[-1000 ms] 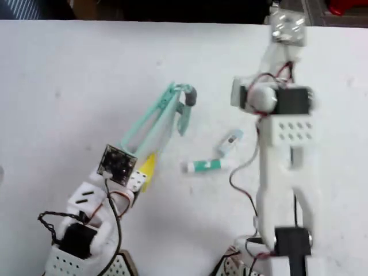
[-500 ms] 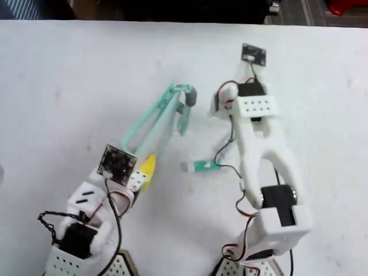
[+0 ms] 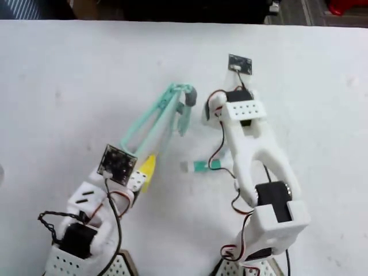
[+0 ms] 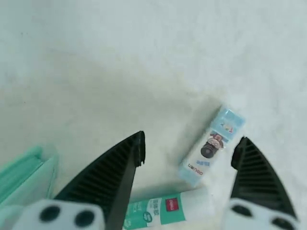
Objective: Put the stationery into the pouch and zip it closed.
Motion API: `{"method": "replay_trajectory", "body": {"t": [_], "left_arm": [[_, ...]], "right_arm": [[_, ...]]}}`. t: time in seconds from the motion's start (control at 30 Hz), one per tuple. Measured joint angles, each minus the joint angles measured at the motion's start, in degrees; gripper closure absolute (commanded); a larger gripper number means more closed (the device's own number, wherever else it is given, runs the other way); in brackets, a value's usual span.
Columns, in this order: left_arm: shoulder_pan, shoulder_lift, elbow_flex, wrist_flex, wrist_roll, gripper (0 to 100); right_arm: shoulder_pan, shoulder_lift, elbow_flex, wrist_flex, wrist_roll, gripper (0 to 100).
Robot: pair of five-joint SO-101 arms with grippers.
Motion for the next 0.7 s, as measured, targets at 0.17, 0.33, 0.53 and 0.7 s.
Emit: {"method": "replay_trajectory", "body": {"t": [0.17, 0.33, 0.53, 0.7], "left_arm": [[1.58, 0.00, 0.00, 0.00, 0.00, 83], [1.67, 0.00, 0.00, 0.00, 0.00, 83], [1.67, 0.00, 0.00, 0.00, 0.00, 83], [1.67, 0.00, 0.00, 0.00, 0.00, 83]], "right_arm": [[-0.44, 0.53, 0.79, -6.68, 0.00, 71.9], [-0.26, 4.13, 0.79, -6.77, 0.00, 71.9], [3.60, 5.27, 0.79, -3.60, -5.27, 71.9], [5.10, 5.80, 0.70, -3.60, -6.07, 71.9]]}}
